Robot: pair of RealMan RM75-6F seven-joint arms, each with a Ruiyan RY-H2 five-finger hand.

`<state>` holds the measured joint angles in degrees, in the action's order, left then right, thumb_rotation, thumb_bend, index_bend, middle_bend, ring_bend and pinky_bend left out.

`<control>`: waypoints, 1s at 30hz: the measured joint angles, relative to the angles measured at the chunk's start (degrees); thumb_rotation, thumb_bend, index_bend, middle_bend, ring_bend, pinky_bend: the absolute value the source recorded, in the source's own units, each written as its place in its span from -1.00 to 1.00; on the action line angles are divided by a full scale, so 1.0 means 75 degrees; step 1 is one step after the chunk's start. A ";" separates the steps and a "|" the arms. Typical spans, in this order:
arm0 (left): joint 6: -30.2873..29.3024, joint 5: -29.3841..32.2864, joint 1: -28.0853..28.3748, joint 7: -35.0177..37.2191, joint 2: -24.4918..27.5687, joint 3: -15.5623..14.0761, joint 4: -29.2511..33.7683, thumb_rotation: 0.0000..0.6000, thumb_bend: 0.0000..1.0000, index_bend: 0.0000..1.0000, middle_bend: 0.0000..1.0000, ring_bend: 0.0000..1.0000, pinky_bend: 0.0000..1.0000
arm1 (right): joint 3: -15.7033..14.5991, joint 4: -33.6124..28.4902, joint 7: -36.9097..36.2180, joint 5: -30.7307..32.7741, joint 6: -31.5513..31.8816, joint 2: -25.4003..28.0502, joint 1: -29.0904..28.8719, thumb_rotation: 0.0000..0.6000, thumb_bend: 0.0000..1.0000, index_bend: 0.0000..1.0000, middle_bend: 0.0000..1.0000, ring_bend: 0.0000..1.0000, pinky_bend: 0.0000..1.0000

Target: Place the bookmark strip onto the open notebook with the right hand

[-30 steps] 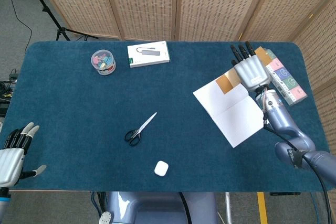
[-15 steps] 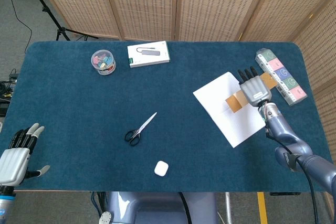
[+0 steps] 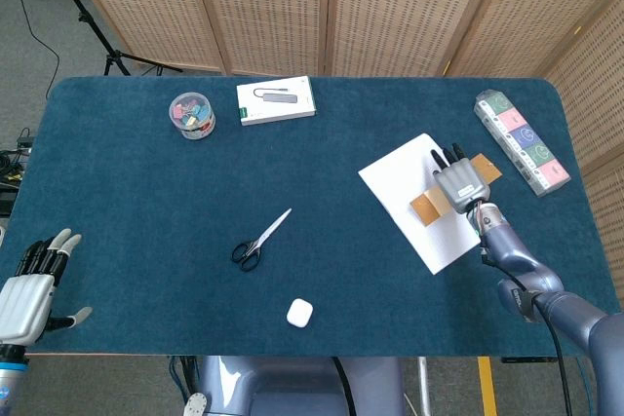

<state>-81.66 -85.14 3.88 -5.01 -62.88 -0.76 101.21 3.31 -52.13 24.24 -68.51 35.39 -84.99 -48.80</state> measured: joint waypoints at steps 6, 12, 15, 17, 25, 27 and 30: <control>0.0009 0.0017 -0.0002 0.0020 0.0008 -0.0001 -0.0024 1.00 -1.00 -1.00 -1.00 -1.00 -1.00 | -0.0104 0.0130 0.0150 -0.0038 -0.0116 -0.0115 -0.0013 1.00 -0.33 -0.03 -1.00 -1.00 -1.00; 0.0039 0.0022 0.0016 -0.0019 -0.0007 -0.0006 -0.0018 1.00 -1.00 -1.00 -1.00 -1.00 -1.00 | -0.0133 0.0092 0.0288 0.0022 -0.0191 -0.0108 -0.0015 1.00 -0.33 -0.03 -1.00 -1.00 -1.00; 0.0044 0.0034 0.0017 -0.0027 -0.0015 -0.0005 -0.0013 1.00 -1.00 -1.00 -1.00 -1.00 -1.00 | -0.0085 0.0035 0.0280 0.0125 -0.0203 -0.0116 -0.0005 1.00 -0.33 -0.03 -1.00 -1.00 -1.00; 0.0051 0.0036 0.0021 -0.0047 -0.0022 -0.0006 -0.0010 1.00 -1.00 -1.00 -1.00 -1.00 -1.00 | -0.0055 -0.0033 0.0306 0.0228 -0.0227 -0.0112 0.0000 1.00 -0.33 -0.03 -1.00 -1.00 -1.00; 0.0080 0.0054 0.0034 -0.0081 -0.0038 -0.0012 -0.0001 1.00 -1.00 -1.00 -1.00 -1.00 -1.00 | 0.0061 -0.0251 0.1176 0.1042 -0.0110 -0.0154 0.0007 1.00 -0.33 -0.03 -1.00 -1.00 -1.00; 0.0082 0.0059 0.0033 -0.0066 -0.0032 -0.0013 -0.0006 1.00 -1.00 -1.00 -1.00 -1.00 -1.00 | 0.0070 -0.0335 0.1461 0.1280 -0.0051 -0.0166 0.0005 1.00 -0.33 -0.03 -1.00 -1.00 -1.00; 0.0091 0.0051 0.0035 -0.0027 -0.0016 -0.0020 -0.0005 1.00 -1.00 -1.00 -1.00 -1.00 -1.00 | 0.0083 -0.0492 0.1884 0.1659 0.0066 -0.0182 0.0004 1.00 -0.33 -0.03 -1.00 -1.00 -1.00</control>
<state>-80.98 -84.76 4.14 -5.22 -63.00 -0.91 101.17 3.93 -55.82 38.37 -56.07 35.88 -86.35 -48.77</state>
